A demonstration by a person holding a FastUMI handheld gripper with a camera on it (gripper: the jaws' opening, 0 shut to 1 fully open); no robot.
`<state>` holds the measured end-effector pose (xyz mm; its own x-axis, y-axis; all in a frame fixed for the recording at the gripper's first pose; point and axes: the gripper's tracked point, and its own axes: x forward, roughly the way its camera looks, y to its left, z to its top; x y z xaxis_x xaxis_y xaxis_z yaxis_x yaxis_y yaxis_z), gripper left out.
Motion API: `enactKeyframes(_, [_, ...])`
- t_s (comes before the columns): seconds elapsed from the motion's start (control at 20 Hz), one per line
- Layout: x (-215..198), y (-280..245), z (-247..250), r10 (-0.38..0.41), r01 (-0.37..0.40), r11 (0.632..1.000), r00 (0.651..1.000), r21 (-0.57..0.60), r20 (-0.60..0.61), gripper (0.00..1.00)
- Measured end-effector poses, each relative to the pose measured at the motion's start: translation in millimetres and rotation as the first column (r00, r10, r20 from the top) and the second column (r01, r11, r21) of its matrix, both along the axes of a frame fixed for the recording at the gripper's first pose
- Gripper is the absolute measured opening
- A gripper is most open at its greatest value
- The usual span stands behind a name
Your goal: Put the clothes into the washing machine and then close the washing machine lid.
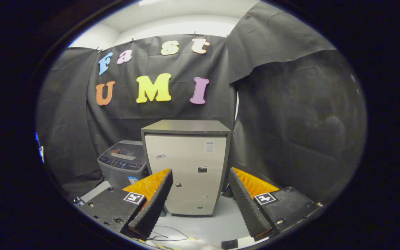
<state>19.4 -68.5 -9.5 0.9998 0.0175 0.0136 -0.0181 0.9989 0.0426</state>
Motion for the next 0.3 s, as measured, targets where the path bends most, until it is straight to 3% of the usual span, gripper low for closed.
enactKeyframes(0.3, [-8.5,1.8,6.1,0.017,-0.017,1.000,1.000,-0.008,0.009,1.00])
